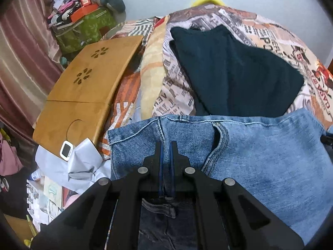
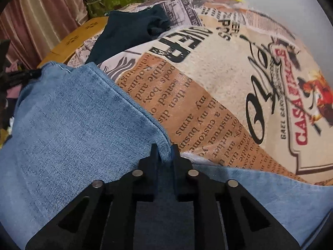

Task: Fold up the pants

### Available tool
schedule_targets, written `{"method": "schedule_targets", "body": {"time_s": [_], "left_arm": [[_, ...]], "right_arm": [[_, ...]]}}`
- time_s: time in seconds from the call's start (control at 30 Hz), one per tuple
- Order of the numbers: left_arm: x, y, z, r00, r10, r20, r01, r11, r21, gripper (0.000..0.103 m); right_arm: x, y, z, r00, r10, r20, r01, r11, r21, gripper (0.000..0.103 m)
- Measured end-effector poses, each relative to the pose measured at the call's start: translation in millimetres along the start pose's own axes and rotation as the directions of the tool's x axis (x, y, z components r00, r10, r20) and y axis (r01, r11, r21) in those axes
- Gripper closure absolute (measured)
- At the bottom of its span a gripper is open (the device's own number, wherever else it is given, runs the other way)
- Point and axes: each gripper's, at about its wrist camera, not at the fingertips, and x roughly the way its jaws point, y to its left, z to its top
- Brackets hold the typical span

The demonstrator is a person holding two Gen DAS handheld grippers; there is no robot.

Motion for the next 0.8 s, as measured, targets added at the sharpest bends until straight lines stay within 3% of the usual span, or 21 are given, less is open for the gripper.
{"method": "schedule_targets", "body": {"time_s": [0.1,0.27,0.57,0.8], "left_arm": [[-25.0,3.9,5.5,0.999,-0.004,0.039,0.004,1.000,0.010,0.099],[-76.3,16.8,3.0,0.995,-0.045,0.090,0.045,0.999,0.008,0.099],[-142.8,35.8,-58.0,0.992,-0.071,0.103,0.071,0.997,0.008,0.099],[-165.1,43.0,-111.9,0.995,-0.087,0.056,0.087,0.996,-0.005,0.099]], "right_arm": [[-13.2,6.9,-0.2,0.998,-0.055,0.040,0.056,0.998,-0.021,0.096],[-65.6,9.5,-3.0,0.991,-0.044,0.123,0.044,0.999,-0.002,0.097],[-142.3,58.8,-38.0,0.975,-0.037,0.221,0.047,0.998,-0.039,0.097],[-169.2,91.1,-75.2,0.974,-0.025,0.227,0.047,0.995,-0.090,0.097]]}}
